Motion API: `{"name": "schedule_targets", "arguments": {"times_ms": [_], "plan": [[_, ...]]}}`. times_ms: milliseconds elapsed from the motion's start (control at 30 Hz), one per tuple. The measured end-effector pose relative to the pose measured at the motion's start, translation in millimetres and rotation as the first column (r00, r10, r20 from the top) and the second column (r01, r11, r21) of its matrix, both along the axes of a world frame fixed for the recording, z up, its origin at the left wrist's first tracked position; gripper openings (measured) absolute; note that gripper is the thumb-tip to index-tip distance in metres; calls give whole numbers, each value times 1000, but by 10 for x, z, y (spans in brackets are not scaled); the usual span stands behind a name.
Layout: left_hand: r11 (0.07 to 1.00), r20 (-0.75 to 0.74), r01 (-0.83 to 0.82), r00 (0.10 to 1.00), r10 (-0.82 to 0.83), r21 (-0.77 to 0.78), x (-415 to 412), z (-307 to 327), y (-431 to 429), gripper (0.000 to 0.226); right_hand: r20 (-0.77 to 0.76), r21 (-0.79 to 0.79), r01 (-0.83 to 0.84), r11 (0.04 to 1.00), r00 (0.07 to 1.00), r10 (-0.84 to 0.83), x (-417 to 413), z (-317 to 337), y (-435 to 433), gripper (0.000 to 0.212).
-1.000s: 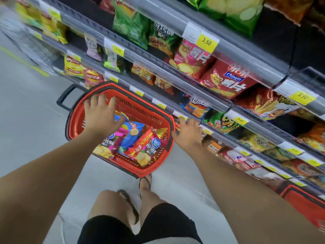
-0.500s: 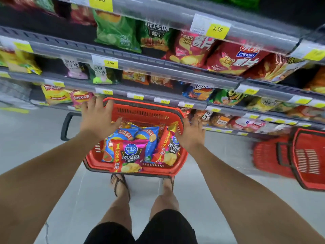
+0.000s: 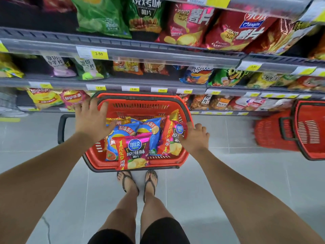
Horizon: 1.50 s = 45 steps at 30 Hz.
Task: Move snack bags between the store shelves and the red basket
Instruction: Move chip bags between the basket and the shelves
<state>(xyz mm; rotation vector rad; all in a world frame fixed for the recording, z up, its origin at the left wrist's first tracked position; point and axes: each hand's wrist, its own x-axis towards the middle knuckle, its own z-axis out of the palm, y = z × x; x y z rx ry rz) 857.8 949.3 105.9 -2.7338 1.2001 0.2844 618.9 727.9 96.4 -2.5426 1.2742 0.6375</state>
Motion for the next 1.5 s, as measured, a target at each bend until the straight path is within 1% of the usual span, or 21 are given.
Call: {"name": "schedule_targets", "arguments": {"times_ms": [200, 400, 600, 700, 833, 933, 1033, 1133, 1200, 1300, 1367, 1400, 1467, 1500], "plan": [[999, 9, -9, 1000, 9, -51, 62, -217, 2, 67, -10, 19, -20, 1000, 1000, 20, 6, -285, -86, 61], [1000, 17, 1, 1000, -1, -24, 27, -530, -7, 67, -20, 47, -24, 999, 1000, 25, -6, -613, -170, 65], [999, -30, -12, 999, 11, -37, -108, -870, -55, 69, -41, 126, 147, 981, 989, -143, -63, -1008, -218, 74], [999, -70, 32, 997, -34, -41, -224, -1018, -99, 71, -51, 176, 238, 955, 971, -232, -95, -1232, -191, 84], [993, -75, 104, 991, -108, -59, -377, -1232, -162, 70, -65, 251, 339, 906, 940, -334, -90, -1521, -113, 101], [985, -101, 153, 982, -160, -77, -497, -1390, -200, 69, -29, 287, 444, 849, 890, -456, -80, -1713, -48, 117], [962, -117, 249, 958, -262, -110, -625, -1544, -193, 73, -4, 346, 562, 752, 802, -597, -94, -1889, 1, 129], [917, -113, 366, 916, -385, -157, -760, -1730, -137, 73, 35, 418, 619, 665, 720, -693, -129, -2014, 71, 128], [892, -92, 415, 896, -435, -179, -811, -1822, -97, 78, 106, 463, 608, 645, 684, -722, -159, -2096, 132, 124], [842, -4, 494, 862, -507, -218, -840, -1858, -48, 87, 210, 505, 596, 624, 617, -759, -186, -2215, 184, 127], [804, 58, 564, 824, -564, -188, -844, -1907, -13, 92, 234, 537, 606, 587, 562, -794, -186, -2275, 185, 129], [816, 69, 557, 830, -554, -154, -842, -1940, -5, 96, 244, 555, 606, 569, 536, -808, -196, -2316, 178, 129], [891, 38, 446, 895, -445, -79, -821, -1992, 3, 108, 276, 579, 603, 549, 489, -827, -230, -2356, 188, 126], [922, 0, 384, 923, -384, -44, -816, -1979, 6, 113, 297, 577, 607, 546, 467, -833, -254, -2370, 205, 121]]}}
